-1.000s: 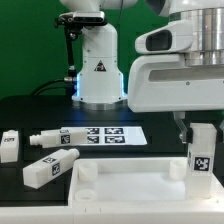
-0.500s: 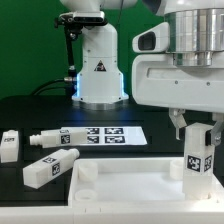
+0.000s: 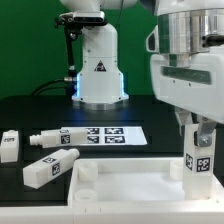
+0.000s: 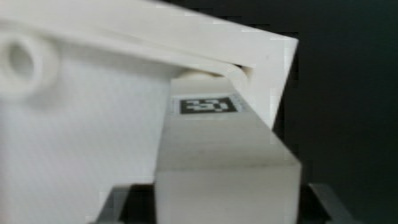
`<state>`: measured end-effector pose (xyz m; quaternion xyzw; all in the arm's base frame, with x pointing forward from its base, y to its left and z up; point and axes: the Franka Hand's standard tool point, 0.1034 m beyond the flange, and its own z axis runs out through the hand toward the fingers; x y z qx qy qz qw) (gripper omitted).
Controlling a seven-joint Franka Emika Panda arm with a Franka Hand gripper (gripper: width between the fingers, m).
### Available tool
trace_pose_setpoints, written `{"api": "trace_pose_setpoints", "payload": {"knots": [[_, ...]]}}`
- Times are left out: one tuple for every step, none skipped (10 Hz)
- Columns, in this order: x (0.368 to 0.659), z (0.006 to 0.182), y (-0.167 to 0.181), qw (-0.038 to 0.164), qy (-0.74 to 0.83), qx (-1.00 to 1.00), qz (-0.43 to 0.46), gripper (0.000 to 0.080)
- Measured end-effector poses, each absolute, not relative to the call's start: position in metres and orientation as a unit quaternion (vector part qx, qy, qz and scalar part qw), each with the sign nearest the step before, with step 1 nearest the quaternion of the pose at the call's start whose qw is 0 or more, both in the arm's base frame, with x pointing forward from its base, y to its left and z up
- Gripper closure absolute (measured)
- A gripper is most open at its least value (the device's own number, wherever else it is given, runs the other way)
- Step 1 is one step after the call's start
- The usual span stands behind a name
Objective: Assemble desk
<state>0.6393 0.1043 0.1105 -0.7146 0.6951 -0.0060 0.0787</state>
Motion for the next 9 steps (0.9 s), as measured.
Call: {"api": "trace_pose_setpoints", "payload": {"knots": [[0.637,0.111,0.103,0.095,0.730,-0.677,0.004,0.0510],[0.637,0.111,0.105,0.095,0.741,-0.664,0.007,0.0510],[0.637,0.111,0.105,0.096,0.759,-0.644,0.010,0.0510],[0.638,0.111,0.104,0.097,0.781,-0.616,0.012,0.0510],[0.638,0.110,0.102,0.109,0.822,-0.559,0.015,0.0510],[0.638,0.111,0.096,0.114,0.847,-0.518,0.017,0.0506],[0.639,0.111,0.094,0.121,0.859,-0.496,0.019,0.0506],[0.639,0.112,0.094,0.121,0.855,-0.505,0.018,0.0504],[0.638,0.111,0.094,0.121,0.853,-0.508,0.018,0.0504]]}}
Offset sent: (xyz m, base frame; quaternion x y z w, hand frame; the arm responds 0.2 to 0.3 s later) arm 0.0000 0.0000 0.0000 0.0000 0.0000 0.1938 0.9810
